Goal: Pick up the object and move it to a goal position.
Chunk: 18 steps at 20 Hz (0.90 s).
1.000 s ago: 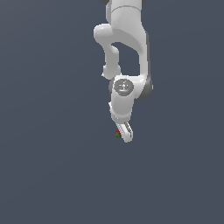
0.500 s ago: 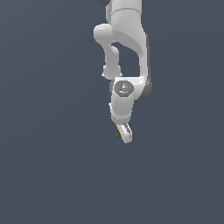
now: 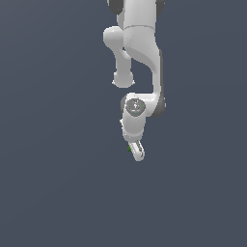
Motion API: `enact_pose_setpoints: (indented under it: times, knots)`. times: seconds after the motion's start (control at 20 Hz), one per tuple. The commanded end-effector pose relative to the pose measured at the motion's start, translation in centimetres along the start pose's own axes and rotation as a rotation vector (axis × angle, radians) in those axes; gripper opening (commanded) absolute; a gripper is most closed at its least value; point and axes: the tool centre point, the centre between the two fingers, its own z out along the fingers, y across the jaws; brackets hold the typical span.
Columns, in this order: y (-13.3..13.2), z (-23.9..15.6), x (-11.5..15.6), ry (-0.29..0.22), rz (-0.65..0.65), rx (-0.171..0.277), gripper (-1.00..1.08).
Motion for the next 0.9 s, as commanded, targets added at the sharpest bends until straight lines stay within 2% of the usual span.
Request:
enact_pose_setpoints:
  times: [0.0, 0.05, 0.1, 0.65, 0.85]
  knots:
    - [-0.11, 0.39, 0.01, 0.000, 0.000, 0.002, 1.00]
    - [-0.12, 0.42, 0.02, 0.000, 0.000, 0.002, 1.00]
    - [-0.12, 0.42, 0.02, 0.000, 0.000, 0.002, -1.00]
    - [-0.15, 0.35, -0.01, 0.000, 0.000, 0.002, -1.00]
    - [-0.51, -0.04, -0.80, 0.000, 0.000, 0.002, -1.00]
